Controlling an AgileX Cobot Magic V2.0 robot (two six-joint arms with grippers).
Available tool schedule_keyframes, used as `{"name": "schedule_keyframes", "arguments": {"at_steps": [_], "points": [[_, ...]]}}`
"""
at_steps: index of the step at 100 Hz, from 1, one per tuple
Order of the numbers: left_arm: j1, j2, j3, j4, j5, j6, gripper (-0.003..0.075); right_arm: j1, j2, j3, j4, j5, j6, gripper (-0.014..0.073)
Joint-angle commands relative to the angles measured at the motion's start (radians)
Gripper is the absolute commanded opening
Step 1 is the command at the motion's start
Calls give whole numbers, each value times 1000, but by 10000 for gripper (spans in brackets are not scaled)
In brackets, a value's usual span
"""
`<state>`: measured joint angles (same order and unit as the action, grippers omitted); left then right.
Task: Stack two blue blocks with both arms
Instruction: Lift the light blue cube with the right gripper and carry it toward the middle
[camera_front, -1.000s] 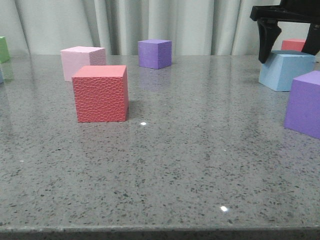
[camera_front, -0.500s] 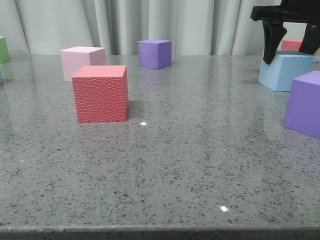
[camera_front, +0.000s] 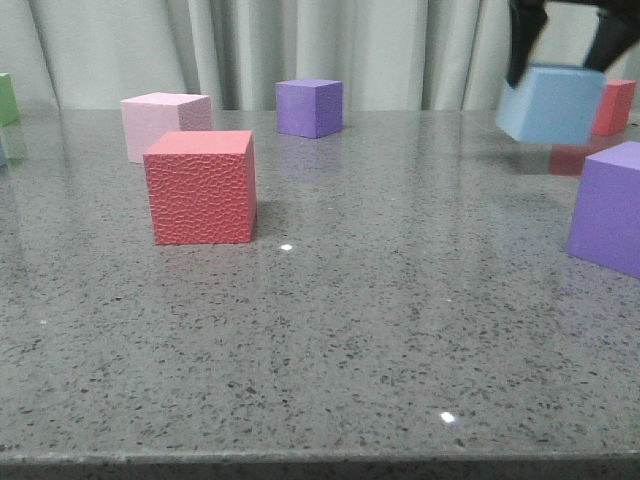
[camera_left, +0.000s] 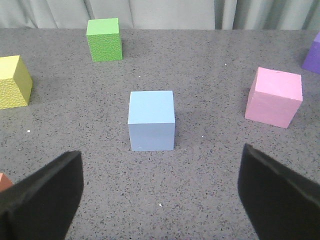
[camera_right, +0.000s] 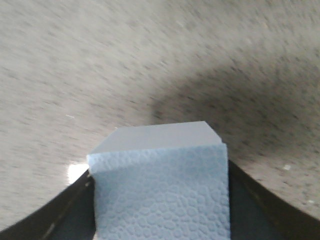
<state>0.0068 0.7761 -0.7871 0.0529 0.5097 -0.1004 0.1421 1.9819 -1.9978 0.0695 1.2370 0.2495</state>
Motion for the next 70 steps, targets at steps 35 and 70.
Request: {"name": "schedule_keyframes", "arguments": {"at_steps": [35, 70], "points": [[-4, 0, -35, 3, -61, -1, 597, 249, -43, -130, -91, -13, 236, 415], [-4, 0, -35, 3, -29, -1, 597, 367, 34, -139, -79, -79, 313, 415]]}}
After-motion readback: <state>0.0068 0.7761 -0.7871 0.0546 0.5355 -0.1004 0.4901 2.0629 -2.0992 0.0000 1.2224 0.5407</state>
